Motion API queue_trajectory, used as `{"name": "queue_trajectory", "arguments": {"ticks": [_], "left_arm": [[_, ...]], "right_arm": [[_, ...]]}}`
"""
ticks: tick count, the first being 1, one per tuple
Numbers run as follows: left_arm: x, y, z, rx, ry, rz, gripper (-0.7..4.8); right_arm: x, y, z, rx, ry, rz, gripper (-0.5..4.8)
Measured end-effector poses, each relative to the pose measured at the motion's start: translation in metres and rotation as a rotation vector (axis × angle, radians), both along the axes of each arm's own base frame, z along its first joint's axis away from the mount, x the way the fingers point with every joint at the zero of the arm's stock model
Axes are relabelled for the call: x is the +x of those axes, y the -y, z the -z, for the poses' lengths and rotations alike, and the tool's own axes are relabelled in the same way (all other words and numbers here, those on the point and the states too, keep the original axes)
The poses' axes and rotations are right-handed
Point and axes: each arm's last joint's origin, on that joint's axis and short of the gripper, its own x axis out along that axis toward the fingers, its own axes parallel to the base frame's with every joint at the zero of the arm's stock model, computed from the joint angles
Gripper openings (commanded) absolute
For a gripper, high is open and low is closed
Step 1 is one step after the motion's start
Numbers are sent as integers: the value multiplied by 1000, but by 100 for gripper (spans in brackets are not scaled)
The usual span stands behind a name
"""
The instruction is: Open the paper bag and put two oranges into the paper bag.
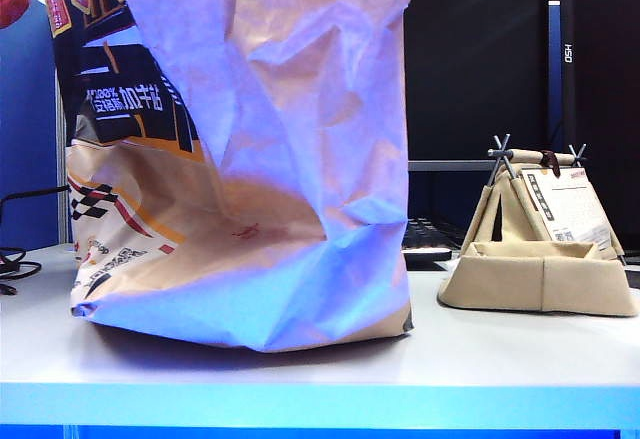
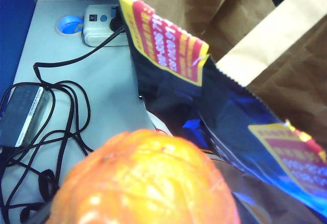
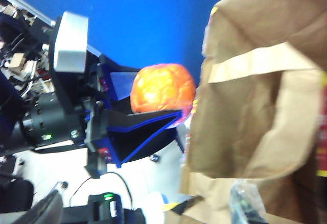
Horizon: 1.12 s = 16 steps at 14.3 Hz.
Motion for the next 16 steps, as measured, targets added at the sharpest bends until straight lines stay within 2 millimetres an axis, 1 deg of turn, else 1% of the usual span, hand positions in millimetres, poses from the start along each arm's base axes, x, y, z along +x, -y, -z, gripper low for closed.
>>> {"name": "queue_trajectory", "arguments": {"ticks": [2, 5, 6, 8, 9, 10, 11, 12, 13, 14, 16], "left_arm": [[0, 0, -1, -2, 9, 1, -5], [-1, 1, -23, -24, 103, 28, -5], [-1, 2, -30, -48, 142, 65, -5], [3, 3, -33, -56, 162, 78, -5], [10, 4, -29, -55, 131, 83, -5], [11, 4, -28, -55, 127, 82, -5], [12, 4, -27, -55, 123, 82, -5], [12, 4, -28, -55, 124, 82, -5], [12, 4, -28, -55, 125, 82, -5], [13, 4, -30, -57, 148, 84, -5], [19, 6, -30, -70, 169, 105, -5]], "right_arm": [[0, -1, 1, 0, -8, -2, 417], [4, -4, 13, -54, -58, 17, 417], [7, -5, 16, -69, -60, 33, 417], [11, -9, 22, -82, -70, 38, 417], [17, -15, 32, -91, -83, 37, 417], [17, -17, 33, -90, -84, 35, 316], [17, -19, 32, -79, -84, 37, 148], [18, -20, 32, -71, -78, 36, 47], [19, -21, 30, -56, -65, 35, -7], [20, -22, 26, -9, -45, 15, -7], [21, -24, 22, 41, -59, -9, -7]]}}
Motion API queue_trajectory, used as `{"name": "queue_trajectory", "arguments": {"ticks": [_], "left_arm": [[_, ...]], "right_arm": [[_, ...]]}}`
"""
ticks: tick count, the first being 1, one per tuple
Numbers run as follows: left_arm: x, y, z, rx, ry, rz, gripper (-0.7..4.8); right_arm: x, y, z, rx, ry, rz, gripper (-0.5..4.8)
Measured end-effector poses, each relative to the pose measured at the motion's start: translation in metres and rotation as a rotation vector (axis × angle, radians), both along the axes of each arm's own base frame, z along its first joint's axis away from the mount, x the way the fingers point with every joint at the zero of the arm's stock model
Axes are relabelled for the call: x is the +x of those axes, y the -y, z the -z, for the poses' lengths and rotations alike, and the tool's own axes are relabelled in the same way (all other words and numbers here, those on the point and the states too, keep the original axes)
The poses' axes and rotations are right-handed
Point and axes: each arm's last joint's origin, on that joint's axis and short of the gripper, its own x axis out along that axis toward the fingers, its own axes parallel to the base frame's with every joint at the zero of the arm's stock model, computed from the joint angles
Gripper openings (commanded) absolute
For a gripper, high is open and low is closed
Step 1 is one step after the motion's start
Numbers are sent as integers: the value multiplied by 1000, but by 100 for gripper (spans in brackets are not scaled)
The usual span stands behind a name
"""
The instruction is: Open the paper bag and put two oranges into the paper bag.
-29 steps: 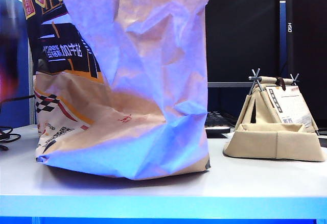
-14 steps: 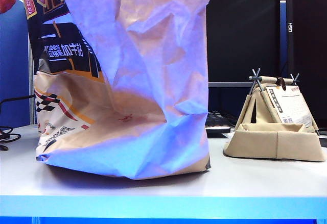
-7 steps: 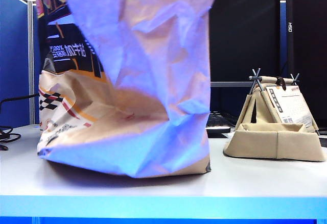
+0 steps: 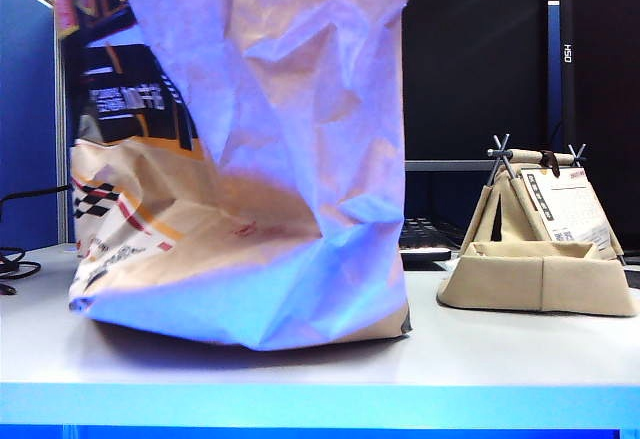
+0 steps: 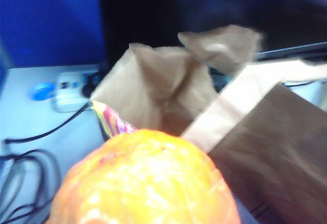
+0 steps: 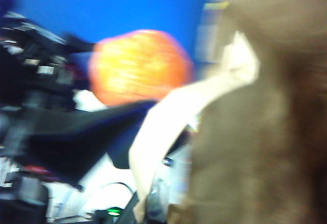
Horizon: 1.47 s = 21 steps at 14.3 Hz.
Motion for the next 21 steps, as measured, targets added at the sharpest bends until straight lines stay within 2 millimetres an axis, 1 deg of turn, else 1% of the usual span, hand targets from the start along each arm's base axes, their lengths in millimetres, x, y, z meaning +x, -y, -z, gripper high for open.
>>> {"name": "queue_trajectory", "arguments": {"ticks": [1, 3, 5, 7, 8, 9, 11, 12, 13, 14, 15, 16, 18, 19, 20, 21], "left_arm": [[7, 1, 3, -4, -11, 14, -5], [26, 4, 14, -2, -56, 19, -5], [41, 8, 19, -50, -48, 57, -5], [46, 9, 17, -104, -27, 78, -5], [46, 10, 12, -140, -15, 102, -5], [45, 10, 5, -154, -1, 107, -5], [40, 10, -23, -160, 68, 113, -5], [33, 9, -49, -152, 155, 118, -5], [28, 8, -71, -148, 220, 111, -5], [29, 8, -87, -135, 260, 113, -5], [35, 8, -95, -113, 271, 115, -5], [48, 10, -100, -74, 260, 117, -5], [78, 14, -92, -27, 151, 123, -5], [89, 16, -88, -10, 126, 130, -5], [118, 21, -57, 7, -17, 198, -5], [121, 23, -50, -7, -64, 248, -5]], "right_arm": [[0, 0, -1, 6, -8, -2, -7], [0, 0, -1, 10, -17, -7, -7], [-2, -2, -1, 16, -25, -26, -7], [-2, -2, -1, 17, -25, -27, -7], [-2, -1, -1, 17, -25, -25, -7], [-2, -1, -1, 16, -25, -25, -7], [-2, -1, -1, 16, -26, -27, -7], [-2, -1, -1, 24, -35, -49, -7], [-3, -1, -1, 24, -43, -59, -7], [-3, -1, 0, 26, -51, -71, -7], [-4, -1, 0, 28, -54, -80, -7], [-5, -1, 0, 35, -61, -100, -7], [-5, -1, 0, 36, -74, -117, -7], [-6, -1, 0, 34, -78, -117, -7], [-6, -1, 0, 34, -78, -119, -7], [-6, -1, 0, 34, -78, -119, -7]]}}
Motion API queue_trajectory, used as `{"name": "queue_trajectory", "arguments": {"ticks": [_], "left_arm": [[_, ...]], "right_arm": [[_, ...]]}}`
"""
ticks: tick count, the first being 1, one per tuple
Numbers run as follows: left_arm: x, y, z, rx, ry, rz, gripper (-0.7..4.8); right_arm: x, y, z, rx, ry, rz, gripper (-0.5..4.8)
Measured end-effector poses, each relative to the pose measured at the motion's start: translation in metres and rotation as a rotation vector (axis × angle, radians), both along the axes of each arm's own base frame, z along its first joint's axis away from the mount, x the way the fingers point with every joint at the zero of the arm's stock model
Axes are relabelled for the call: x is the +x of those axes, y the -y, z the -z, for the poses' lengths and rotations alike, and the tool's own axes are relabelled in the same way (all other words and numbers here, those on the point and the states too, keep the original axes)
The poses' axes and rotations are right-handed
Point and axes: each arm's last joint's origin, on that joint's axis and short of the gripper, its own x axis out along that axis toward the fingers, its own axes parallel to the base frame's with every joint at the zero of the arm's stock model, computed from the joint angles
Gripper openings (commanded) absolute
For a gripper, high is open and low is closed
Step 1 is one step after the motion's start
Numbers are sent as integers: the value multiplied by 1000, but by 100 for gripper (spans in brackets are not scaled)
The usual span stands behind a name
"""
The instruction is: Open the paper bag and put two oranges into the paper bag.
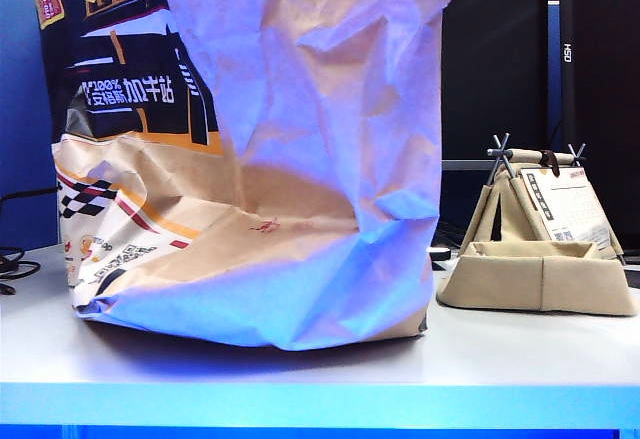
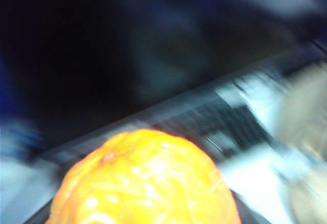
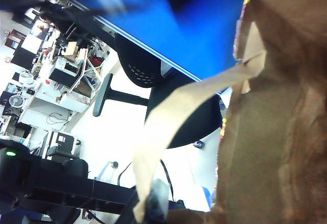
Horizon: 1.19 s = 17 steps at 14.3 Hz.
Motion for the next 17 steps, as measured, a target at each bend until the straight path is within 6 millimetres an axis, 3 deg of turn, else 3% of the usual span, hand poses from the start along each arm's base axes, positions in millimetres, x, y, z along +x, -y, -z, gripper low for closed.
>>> {"name": "queue_trajectory", "arguments": {"ticks": [5, 9, 12, 13, 14, 15, 17], "left_arm": [[-15, 2, 13, -69, -215, 162, -5], [-18, 2, 18, -73, -274, 169, -5], [-18, 4, 32, -87, -394, 238, 8], [-18, 4, 33, -84, -407, 240, 187], [-19, 4, 32, -84, -404, 240, 446], [-19, 4, 33, -85, -407, 240, 479], [-19, 4, 33, -92, -417, 225, 479]], "right_arm": [[6, 6, 0, 0, 12, 21, -7], [6, 5, -1, 8, 22, 19, -7], [6, 5, -1, 9, 23, 17, -7], [5, 4, 0, 5, 19, 14, -7], [4, 4, 0, 6, 19, 13, -7], [4, 4, 0, 6, 19, 12, -7], [4, 4, -1, 7, 20, 12, -7]]}}
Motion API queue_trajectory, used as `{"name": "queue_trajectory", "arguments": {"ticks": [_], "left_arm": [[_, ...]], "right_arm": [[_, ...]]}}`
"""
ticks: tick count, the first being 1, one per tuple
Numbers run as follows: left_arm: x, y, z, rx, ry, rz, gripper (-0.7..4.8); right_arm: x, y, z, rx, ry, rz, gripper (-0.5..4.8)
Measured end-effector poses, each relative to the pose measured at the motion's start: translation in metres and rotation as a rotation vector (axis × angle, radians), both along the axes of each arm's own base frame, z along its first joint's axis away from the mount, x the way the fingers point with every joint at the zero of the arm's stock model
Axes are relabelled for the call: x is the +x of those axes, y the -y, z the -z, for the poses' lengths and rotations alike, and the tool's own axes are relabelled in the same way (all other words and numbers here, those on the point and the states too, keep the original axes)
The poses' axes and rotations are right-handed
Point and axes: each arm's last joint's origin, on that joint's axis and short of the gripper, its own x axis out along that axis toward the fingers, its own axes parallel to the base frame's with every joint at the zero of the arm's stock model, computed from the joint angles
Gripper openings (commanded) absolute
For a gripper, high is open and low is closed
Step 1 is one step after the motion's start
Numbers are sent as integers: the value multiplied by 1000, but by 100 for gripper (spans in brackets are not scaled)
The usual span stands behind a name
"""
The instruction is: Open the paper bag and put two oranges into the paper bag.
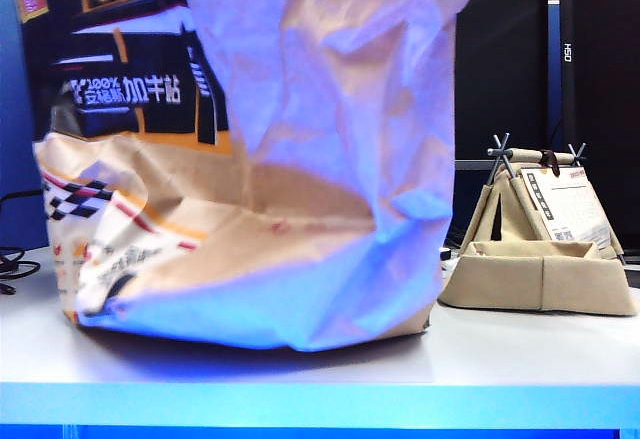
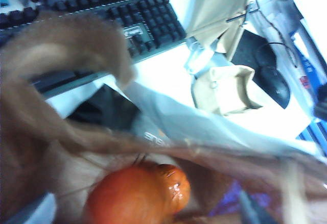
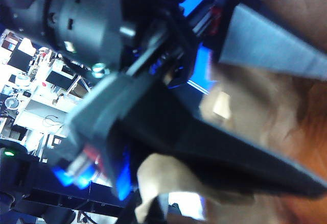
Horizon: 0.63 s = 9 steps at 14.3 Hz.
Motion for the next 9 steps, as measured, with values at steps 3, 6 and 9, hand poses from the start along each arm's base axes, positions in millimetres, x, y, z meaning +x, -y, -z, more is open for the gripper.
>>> {"name": "queue_trajectory", "arguments": {"ticks": [3, 6, 9], "left_arm": [[4, 0, -2, 25, 47, -31, 479], [1, -12, -26, 58, 254, -138, 479], [-14, -31, -51, 48, 386, -230, 457]], "right_arm": [[0, 0, 0, 0, 1, 2, 4], [3, 0, -3, 21, 41, 22, 277], [8, 4, -2, -3, 61, 89, 277]]}}
